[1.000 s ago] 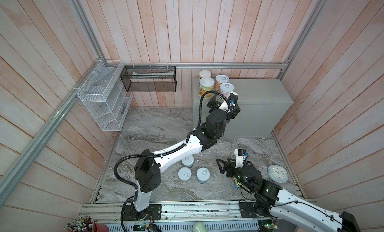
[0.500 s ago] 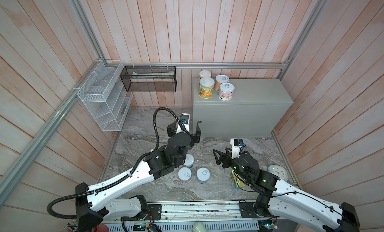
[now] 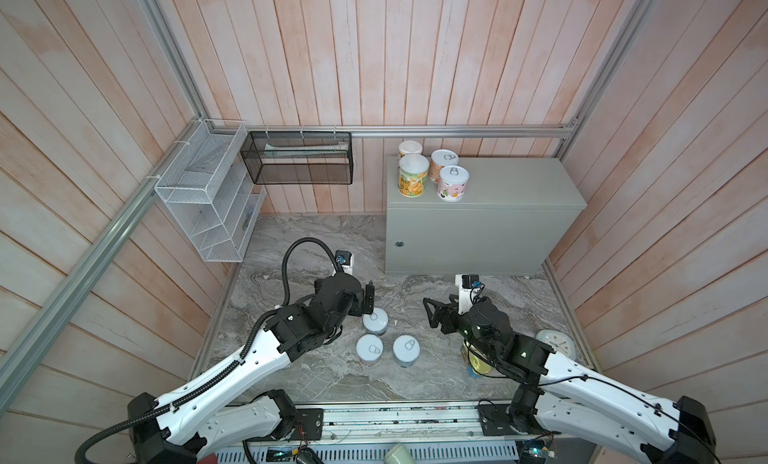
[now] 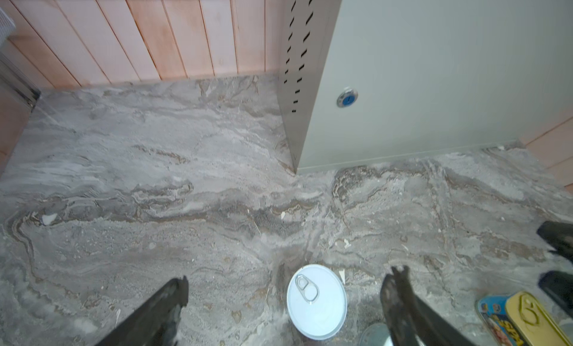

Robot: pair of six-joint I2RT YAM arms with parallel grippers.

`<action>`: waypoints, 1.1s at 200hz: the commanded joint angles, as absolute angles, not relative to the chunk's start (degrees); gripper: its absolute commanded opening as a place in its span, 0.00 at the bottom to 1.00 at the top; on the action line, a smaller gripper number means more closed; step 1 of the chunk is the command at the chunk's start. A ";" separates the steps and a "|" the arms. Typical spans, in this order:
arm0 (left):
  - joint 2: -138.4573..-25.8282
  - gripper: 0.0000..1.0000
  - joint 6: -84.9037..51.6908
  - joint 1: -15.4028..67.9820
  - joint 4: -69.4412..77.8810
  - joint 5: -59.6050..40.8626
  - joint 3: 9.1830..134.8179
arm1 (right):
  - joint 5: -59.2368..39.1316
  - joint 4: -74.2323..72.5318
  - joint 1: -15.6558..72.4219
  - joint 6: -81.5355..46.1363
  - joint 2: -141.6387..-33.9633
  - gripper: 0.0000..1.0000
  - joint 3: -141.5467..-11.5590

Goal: Place and organize the canned foods onto the counter
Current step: 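Lower left gripper over the white-lidded cans on the floor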

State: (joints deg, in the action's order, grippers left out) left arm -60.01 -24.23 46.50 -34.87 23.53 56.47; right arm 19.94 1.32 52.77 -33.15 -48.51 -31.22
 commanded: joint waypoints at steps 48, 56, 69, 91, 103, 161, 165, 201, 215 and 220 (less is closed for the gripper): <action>-67.85 1.00 -24.42 42.54 -32.61 0.61 52.73 | 20.17 9.27 52.30 -35.31 -45.57 0.90 -30.66; -69.32 1.00 -24.14 42.54 -32.61 -0.60 52.95 | 19.96 9.72 52.21 -35.56 -45.06 0.90 -30.16; -71.55 1.00 -23.96 42.54 -32.78 -1.95 53.17 | 19.64 10.19 52.12 -36.19 -43.96 0.90 -29.26; -74.81 1.00 -23.34 42.54 -33.10 -3.61 53.54 | 18.96 10.01 51.86 -36.98 -42.40 0.91 -27.41; -76.78 1.00 -23.12 42.54 -33.62 -2.97 54.27 | 18.81 9.55 51.73 -37.31 -41.72 0.91 -26.32; -87.83 1.00 -20.84 42.62 -35.56 -0.46 59.72 | 19.97 7.12 51.16 -38.41 -38.97 0.92 -21.70; -88.63 1.00 -20.77 42.63 -36.24 0.43 60.16 | 19.88 6.90 51.09 -38.41 -38.75 0.92 -21.37; -91.35 1.00 -19.87 42.88 -36.39 1.01 61.17 | 19.76 6.96 50.45 -38.30 -37.84 0.92 -20.40; -92.06 1.00 -19.74 43.10 -36.99 3.00 61.42 | 19.69 6.98 50.35 -38.49 -37.54 0.92 -20.17; -92.39 1.00 -19.54 43.06 -37.29 3.75 61.48 | 19.68 6.86 50.30 -38.57 -37.40 0.92 -20.08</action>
State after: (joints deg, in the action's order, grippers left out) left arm -91.24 -21.02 42.78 -35.48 0.62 59.86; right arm 19.27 7.46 50.74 -37.82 -38.28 -21.10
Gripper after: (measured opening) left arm 0.998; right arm 0.917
